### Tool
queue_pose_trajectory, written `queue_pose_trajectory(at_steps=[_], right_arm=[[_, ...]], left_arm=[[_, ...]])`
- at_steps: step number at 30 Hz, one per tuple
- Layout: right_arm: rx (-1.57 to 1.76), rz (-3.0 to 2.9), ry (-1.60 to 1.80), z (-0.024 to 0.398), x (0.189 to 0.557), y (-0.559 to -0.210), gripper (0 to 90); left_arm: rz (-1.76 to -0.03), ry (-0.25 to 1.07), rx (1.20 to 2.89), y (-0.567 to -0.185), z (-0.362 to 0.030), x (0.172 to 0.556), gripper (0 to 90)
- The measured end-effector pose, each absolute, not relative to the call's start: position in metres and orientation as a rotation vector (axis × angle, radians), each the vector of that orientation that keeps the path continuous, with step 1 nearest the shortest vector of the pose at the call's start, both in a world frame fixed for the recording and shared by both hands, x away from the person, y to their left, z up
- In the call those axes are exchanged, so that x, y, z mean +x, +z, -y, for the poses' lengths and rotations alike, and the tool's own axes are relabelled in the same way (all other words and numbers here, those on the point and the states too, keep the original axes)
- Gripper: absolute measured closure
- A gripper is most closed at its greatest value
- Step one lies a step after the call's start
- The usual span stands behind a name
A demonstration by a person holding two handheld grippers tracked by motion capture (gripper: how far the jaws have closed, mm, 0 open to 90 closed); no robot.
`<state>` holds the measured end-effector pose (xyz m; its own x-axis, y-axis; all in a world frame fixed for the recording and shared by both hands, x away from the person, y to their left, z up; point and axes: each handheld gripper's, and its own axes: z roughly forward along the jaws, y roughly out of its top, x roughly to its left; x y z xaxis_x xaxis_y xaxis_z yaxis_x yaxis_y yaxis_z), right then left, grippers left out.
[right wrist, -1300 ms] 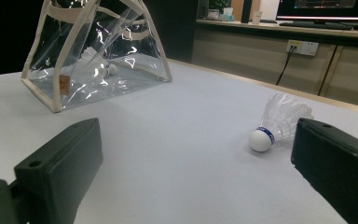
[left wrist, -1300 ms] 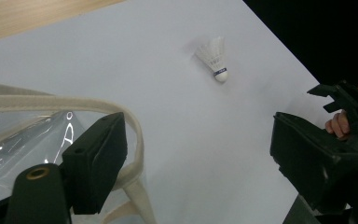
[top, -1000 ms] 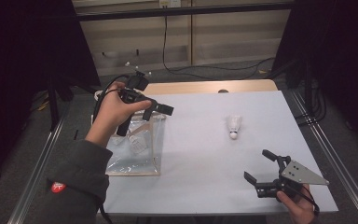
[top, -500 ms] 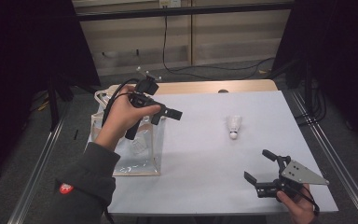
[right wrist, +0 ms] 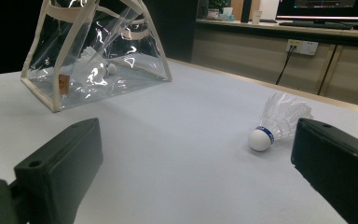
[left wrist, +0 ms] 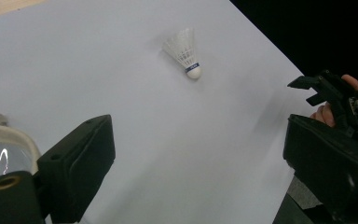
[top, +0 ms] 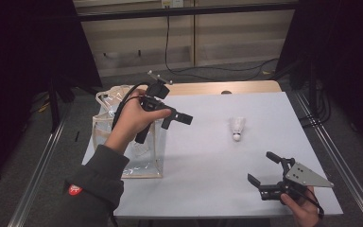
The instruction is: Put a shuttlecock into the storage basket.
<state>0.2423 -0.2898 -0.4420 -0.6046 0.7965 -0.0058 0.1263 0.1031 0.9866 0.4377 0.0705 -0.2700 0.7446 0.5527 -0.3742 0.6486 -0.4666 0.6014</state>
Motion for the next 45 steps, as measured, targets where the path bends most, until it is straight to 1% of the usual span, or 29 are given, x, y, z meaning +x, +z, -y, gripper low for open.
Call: queue_pose_trajectory(at_steps=[13, 18, 45], right_arm=[[0.9, -1.824, 1.536, 0.29, 0.242, -0.442, 2.0], [0.898, -1.824, 1.539, 0.29, 0.243, -0.442, 2.0], [0.899, -1.821, 1.542, 0.29, 0.243, -0.442, 2.0]], left_arm=[[-0.919, -0.19, 2.158, -0.28, -0.064, 0.436, 5.8], [-0.921, -0.182, 2.164, -0.282, -0.062, 0.435, 5.2], [-0.878, -0.179, 2.165, -0.299, -0.042, 0.425, 5.3]])
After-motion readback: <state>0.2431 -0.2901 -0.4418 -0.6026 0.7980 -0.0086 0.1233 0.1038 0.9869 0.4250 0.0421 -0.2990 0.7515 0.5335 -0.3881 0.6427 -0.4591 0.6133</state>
